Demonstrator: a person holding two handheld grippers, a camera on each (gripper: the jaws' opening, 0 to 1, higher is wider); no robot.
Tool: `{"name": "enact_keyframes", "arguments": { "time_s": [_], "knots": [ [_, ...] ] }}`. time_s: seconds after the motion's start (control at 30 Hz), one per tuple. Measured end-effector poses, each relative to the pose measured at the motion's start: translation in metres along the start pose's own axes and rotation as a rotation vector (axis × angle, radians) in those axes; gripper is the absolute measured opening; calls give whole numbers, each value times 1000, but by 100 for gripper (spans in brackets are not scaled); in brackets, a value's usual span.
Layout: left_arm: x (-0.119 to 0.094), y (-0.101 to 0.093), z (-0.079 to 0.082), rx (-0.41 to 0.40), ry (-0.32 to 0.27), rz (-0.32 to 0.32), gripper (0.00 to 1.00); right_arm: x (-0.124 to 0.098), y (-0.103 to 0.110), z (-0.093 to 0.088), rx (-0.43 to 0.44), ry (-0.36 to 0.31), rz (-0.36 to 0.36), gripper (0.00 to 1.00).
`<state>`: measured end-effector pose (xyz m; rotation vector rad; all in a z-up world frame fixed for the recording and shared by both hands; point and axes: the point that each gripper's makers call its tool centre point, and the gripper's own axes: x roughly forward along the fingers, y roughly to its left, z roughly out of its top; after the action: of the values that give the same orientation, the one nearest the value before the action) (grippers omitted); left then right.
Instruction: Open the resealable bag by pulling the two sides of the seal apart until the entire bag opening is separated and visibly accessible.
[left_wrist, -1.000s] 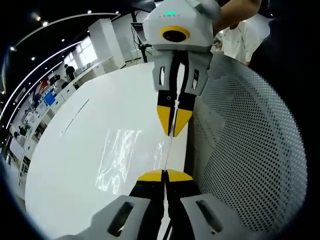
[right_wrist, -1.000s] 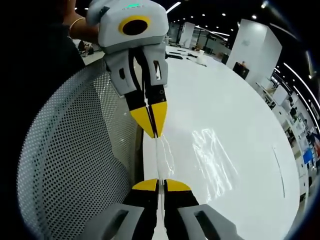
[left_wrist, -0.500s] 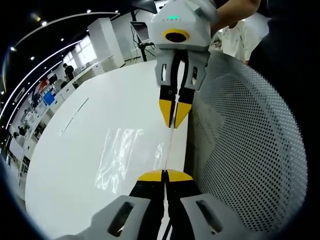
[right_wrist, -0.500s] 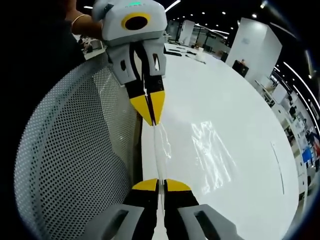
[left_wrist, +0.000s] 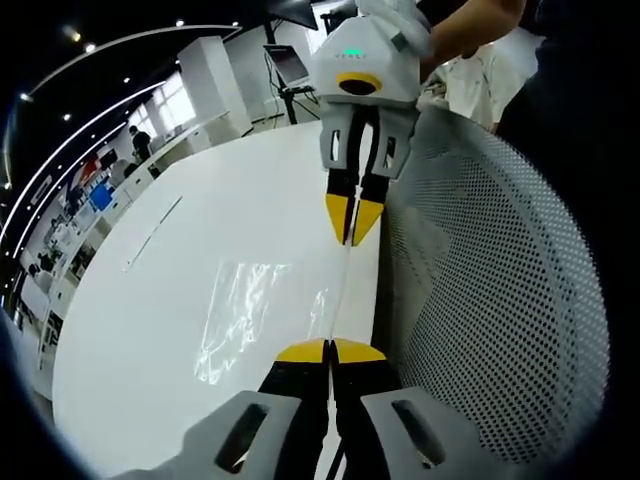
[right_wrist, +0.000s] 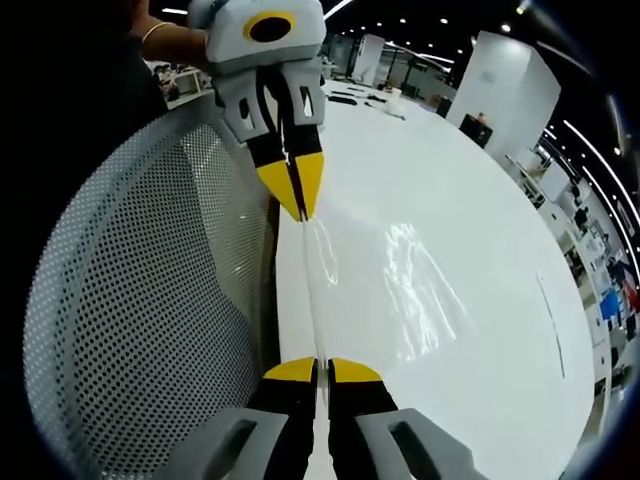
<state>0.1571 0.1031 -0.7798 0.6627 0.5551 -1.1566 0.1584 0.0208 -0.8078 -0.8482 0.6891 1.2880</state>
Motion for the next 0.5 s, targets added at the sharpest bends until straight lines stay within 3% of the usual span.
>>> {"name": "enact_keyframes", "arguments": {
  "time_s": [0.27, 0.33, 0.5],
  "knots": [
    [2, -1, 1, 31, 4, -13, 0, -1, 0, -5, 30, 13, 1, 0],
    [2, 1, 1, 58, 18, -8, 0, -1, -1, -4, 79, 10, -5, 0],
    [-1, 7, 1, 37, 21, 3, 0, -11, -8, 11, 172, -62, -14, 2]
  ]
}}
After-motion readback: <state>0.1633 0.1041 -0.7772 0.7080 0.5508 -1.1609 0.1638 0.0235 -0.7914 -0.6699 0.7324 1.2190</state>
